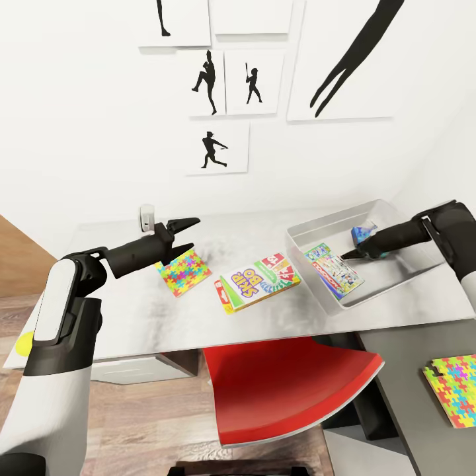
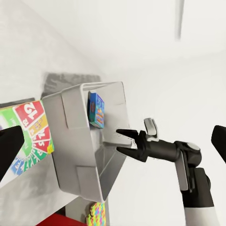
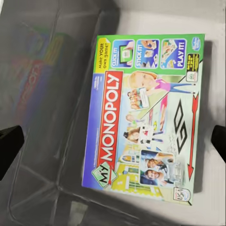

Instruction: Put all the toys in the child's room - the three board games (two on the bed and one on the table), the two jigsaw puzzles on the table, and the tennis ball on the table - inside the toy box on the table in the child's room.

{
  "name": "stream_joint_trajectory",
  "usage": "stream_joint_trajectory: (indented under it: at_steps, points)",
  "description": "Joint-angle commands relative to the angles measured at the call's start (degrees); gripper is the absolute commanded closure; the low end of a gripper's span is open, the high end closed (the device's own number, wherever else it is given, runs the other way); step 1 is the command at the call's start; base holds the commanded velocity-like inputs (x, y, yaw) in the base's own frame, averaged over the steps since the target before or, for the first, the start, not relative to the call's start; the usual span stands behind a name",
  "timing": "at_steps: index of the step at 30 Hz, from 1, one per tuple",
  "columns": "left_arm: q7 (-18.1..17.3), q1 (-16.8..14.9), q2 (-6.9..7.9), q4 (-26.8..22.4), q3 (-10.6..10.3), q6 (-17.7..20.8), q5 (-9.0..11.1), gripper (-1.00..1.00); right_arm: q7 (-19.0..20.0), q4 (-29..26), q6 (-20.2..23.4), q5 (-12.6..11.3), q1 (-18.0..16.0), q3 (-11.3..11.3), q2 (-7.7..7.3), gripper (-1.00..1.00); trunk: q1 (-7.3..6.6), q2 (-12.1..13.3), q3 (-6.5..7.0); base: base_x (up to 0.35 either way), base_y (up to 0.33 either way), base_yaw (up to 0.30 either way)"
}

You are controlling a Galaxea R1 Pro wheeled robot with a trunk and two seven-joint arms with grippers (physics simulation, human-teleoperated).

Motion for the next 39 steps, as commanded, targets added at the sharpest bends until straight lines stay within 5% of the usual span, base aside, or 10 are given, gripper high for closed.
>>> stream_joint_trajectory:
  at_steps: [1, 8, 11, 13, 14, 17, 28, 39]
  points:
    - [0.60, -0.01, 0.01, -0.04, 0.03, 0.15, 0.57, -1.00, -0.72, -0.35, 0.46, 0.21, -0.19, -0.76, -0.07, -1.00, 0.03, -0.10, -0.09, 0.000, 0.000, 0.000]
    - [0.63, 0.32, 0.03, -0.04, -0.07, 0.11, 0.28, -1.00, -5.40, -2.61, 0.67, 0.08, -0.28, -7.10, -0.20, -1.00, 0.03, -0.10, -0.09, 0.000, 0.000, 0.000]
    - [0.77, 0.74, 0.10, -0.04, -0.82, 0.07, -0.08, -1.00, -7.27, -6.46, 1.02, -0.08, 0.29, -14.14, -0.16, -1.00, 0.03, -0.10, -0.09, 0.000, 0.000, 0.000]
    - [0.87, 0.92, 0.13, -0.04, -1.17, 0.05, -0.19, -1.00, -7.66, -8.11, 1.13, -0.12, 0.81, -16.38, -0.14, -1.00, 0.03, -0.10, -0.09, 0.000, 0.000, 0.000]
    - [1.62, 1.63, 0.17, -0.04, -2.10, -0.11, -0.43, -1.00, -8.38, -13.78, 1.90, -0.18, 3.76, -21.66, -0.05, -1.00, 0.03, -0.10, -0.09, 0.000, 0.000, 0.000]
    - [2.71, 2.32, 0.08, 0.06, -2.47, -0.28, -0.54, -1.00, -8.65, -17.93, 3.12, -0.24, 6.31, -23.82, 0.11, -1.00, 0.03, -0.10, -0.09, 0.000, 0.000, 0.000]
    - [4.28, 5.42, -0.06, 0.11, -2.83, -0.63, -0.59, -1.00, -9.14, -29.85, 11.01, -0.38, 13.64, -26.84, 0.79, -1.00, 0.03, -0.10, -0.09, -0.001, 0.000, 0.000]
    - [4.36, 6.88, 0.18, 0.08, -2.93, -0.62, -0.59, -1.00, -9.35, -35.15, 14.67, -0.42, 16.00, -27.43, 1.19, -1.00, 0.03, -0.10, -0.09, -0.088, 0.089, 0.000]
